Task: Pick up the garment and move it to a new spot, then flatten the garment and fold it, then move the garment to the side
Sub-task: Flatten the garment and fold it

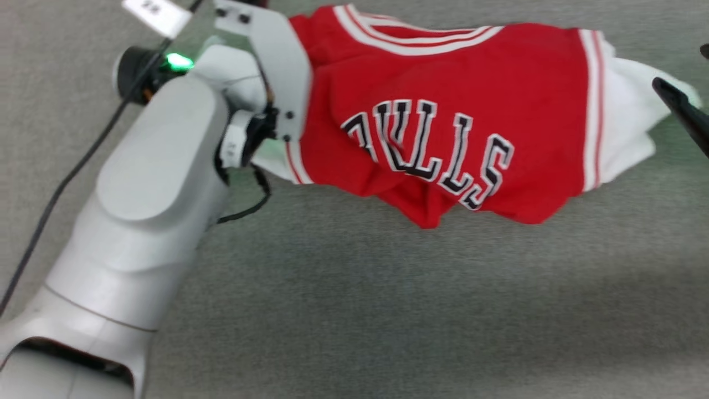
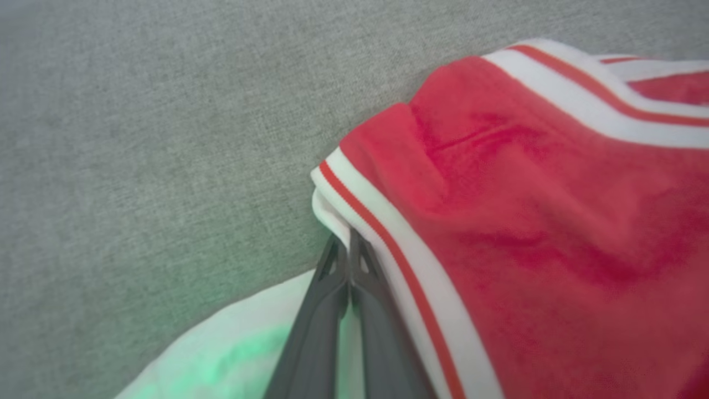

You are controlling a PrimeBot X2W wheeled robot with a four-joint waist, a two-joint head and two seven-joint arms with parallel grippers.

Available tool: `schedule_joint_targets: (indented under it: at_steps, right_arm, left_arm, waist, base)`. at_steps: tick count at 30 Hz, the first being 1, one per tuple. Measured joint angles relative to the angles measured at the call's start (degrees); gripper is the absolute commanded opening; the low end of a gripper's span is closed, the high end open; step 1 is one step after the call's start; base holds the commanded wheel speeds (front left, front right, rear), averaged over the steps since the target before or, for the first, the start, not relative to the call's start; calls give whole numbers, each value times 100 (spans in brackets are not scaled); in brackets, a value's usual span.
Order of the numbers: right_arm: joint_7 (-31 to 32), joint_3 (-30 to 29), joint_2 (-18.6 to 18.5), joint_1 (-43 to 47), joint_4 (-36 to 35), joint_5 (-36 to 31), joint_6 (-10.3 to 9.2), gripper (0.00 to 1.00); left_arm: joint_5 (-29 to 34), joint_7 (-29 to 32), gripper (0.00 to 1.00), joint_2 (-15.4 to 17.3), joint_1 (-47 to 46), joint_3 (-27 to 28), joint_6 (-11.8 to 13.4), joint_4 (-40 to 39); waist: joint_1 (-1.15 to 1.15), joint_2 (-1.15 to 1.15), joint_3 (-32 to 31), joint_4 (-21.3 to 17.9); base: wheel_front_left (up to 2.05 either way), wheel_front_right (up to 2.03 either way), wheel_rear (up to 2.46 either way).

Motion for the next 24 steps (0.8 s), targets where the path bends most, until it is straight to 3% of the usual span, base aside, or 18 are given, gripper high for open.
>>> schedule_joint_targets:
  at_steps: [10, 18, 19, 20, 21, 24]
  right_arm:
    - [721, 2094, 197, -1757, 1173, 76, 0, 100]
    - [933, 2496, 180, -2189, 1412, 157, 4, 100]
    - [950, 2504, 183, -2189, 1421, 168, 4, 56]
    - [985, 2504, 193, -2190, 1440, 179, 4, 7]
    - [1017, 2503, 202, -2190, 1461, 192, 4, 0]
    - [1066, 2516, 257, -2180, 1470, 207, 4, 0]
  left_arm:
    - [70, -253, 0, -519, -348, -246, -148, 91]
    - [59, -466, 0, -761, -474, -332, -256, 323]
    - [49, -498, 0, -771, -479, -331, -285, 357]
    - [37, -516, 0, -782, -483, -331, -293, 388]
    - [21, -538, 0, -790, -487, -331, -301, 420]
    - [-24, -617, 0, -812, -495, -322, -344, 500]
  waist:
    - [0, 0, 339, 525]
    - [0, 0, 475, 740]
    - [0, 0, 470, 746]
    - [0, 0, 464, 750]
    - [0, 0, 456, 752]
    - [0, 0, 416, 760]
  base:
    - [0, 0, 0]
    - [0, 0, 0]
    - [0, 0, 0]
    - [0, 0, 0]
    - [0, 0, 0]
    - [0, 0, 0]
